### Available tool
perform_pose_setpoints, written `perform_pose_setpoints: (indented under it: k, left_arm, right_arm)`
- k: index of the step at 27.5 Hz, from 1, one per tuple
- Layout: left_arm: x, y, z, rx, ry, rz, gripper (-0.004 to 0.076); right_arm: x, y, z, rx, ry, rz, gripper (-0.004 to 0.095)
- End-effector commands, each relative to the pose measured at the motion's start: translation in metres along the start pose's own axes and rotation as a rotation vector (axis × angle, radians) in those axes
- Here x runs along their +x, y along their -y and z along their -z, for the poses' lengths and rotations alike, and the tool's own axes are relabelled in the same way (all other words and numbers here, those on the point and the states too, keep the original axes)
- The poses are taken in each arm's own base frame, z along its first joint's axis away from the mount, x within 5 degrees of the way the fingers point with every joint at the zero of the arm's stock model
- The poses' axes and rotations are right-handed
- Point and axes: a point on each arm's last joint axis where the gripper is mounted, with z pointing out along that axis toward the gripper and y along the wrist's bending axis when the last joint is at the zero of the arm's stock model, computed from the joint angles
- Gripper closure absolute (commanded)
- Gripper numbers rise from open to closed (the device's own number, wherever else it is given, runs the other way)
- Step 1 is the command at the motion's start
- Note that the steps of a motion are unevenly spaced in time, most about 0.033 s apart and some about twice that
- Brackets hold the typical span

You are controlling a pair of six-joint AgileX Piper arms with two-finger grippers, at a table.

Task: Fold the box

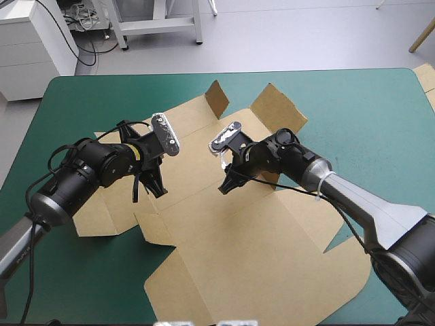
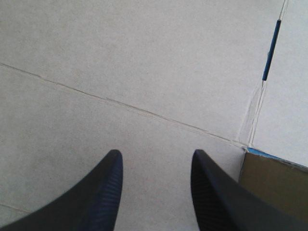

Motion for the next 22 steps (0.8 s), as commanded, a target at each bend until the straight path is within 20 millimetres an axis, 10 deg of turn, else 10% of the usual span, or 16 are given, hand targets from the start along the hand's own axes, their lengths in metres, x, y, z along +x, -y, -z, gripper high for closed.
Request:
perform_pose_setpoints:
  k: [1,11,22]
  left_arm:
    - [-0.012,-0.008,0.018,-0.061,0.094,0.017,0.0731]
    - [-0.012,-0.008,0.018,-0.061,0.094,0.017,0.0731]
    - [-0.011,-0.008,0.018,-0.060,0.092,0.008,0.0731]
  right_arm:
    - [-0.015,0.006,0.024,0.034,0.105,0.004,0.0497]
    - [-0.017,0.006,0.039,0.043,0.135,0.007,0.0497]
    - [-0.020,0.007,0.102,0.112,0.249,0.044,0.0497]
